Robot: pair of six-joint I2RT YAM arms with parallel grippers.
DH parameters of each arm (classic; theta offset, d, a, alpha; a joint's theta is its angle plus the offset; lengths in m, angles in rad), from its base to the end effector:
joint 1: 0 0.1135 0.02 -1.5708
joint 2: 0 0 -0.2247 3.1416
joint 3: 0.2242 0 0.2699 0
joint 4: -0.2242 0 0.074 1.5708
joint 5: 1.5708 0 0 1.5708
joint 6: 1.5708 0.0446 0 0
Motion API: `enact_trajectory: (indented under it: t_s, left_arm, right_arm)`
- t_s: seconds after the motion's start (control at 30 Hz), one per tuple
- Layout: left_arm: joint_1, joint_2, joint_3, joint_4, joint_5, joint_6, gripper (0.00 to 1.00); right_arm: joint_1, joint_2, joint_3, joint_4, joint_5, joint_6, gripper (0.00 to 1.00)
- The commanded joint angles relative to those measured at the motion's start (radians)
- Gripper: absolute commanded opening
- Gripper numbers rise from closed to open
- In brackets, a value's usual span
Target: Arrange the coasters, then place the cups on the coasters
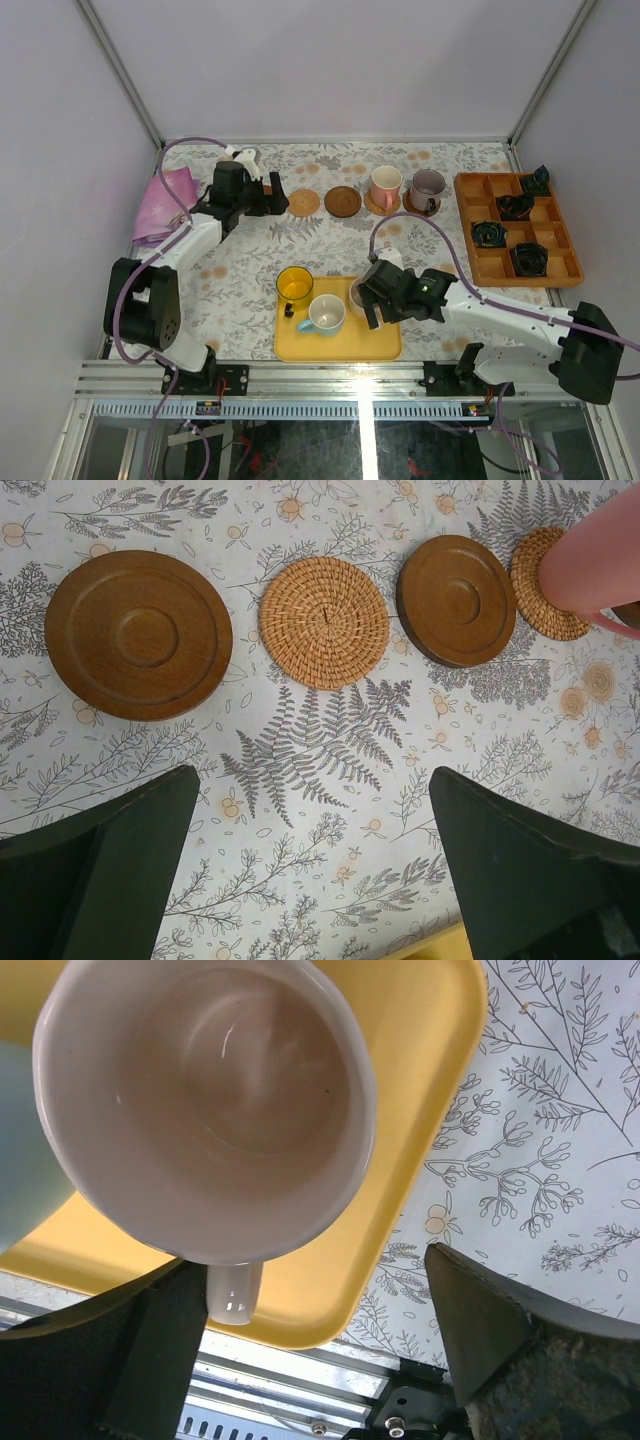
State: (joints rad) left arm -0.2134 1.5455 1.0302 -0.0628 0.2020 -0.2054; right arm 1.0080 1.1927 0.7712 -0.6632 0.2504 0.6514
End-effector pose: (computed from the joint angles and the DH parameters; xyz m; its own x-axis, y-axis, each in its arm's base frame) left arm 0.3611 -0.0874 0.1964 -0.5986 -0.0747 -0.7975 0.2550 0.9261 -0.2781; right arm 0.1462 0.2110 0.1658 -0.8345 -0.2219 -0.5044 -0.3165 0.9423 0.1090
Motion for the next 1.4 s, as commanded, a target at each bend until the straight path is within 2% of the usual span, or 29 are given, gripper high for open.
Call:
enact_trajectory:
  t_s: [0.0, 0.1, 0.43, 0.63, 0.97, 1.03, 1.1, 1.13, 1.17, 1.37]
  left_arm:
    - [-0.003, 0.016, 0.031, 0.022, 0.003, 0.009, 1.0]
    - [-0.003, 0.012, 0.027, 0.023, -0.002, 0.01, 1.0]
    - [-0.003, -0.001, 0.016, 0.014, -0.024, 0.023, 1.0]
    - [-0.003, 0.002, 0.022, 0.01, -0.023, 0.027, 1.0]
    - [-0.004, -0.001, 0.02, 0.006, -0.027, 0.028, 1.0]
    - [-0.003, -0.001, 0.021, 0.006, -0.026, 0.027, 1.0]
    - [-0.003, 0.001, 0.019, 0.007, -0.023, 0.025, 1.0]
    - [-0.003, 0.0, 0.019, 0.009, -0.021, 0.023, 1.0]
    - [-0.002, 0.001, 0.018, 0.008, -0.02, 0.023, 1.0]
    - [-0.003, 0.005, 0.021, 0.006, -0.018, 0.024, 1.0]
  right_arm:
    - [0.009, -0.033, 0.0, 0.012, 0.005, -0.005, 0.87]
    - [0.01, -0.027, 0.003, 0.048, -0.038, -0.051, 0.79]
    - [0.009, 0.045, 0.019, 0.079, -0.081, -0.108, 0.62]
    - [0.01, 0.068, 0.013, 0.106, -0.094, -0.11, 0.59]
    - [0.009, 0.091, 0.004, 0.127, -0.105, -0.114, 0.45]
    - [0.009, 0.091, 0.001, 0.123, -0.105, -0.111, 0.36]
    - [0.009, 0.087, -0.004, 0.121, -0.102, -0.108, 0.11]
    - [0.009, 0.085, -0.006, 0.121, -0.101, -0.107, 0.03]
    - [0.009, 0.083, -0.007, 0.12, -0.101, -0.107, 0.01]
    - [0.009, 0.074, -0.001, 0.109, -0.092, -0.11, 0.0]
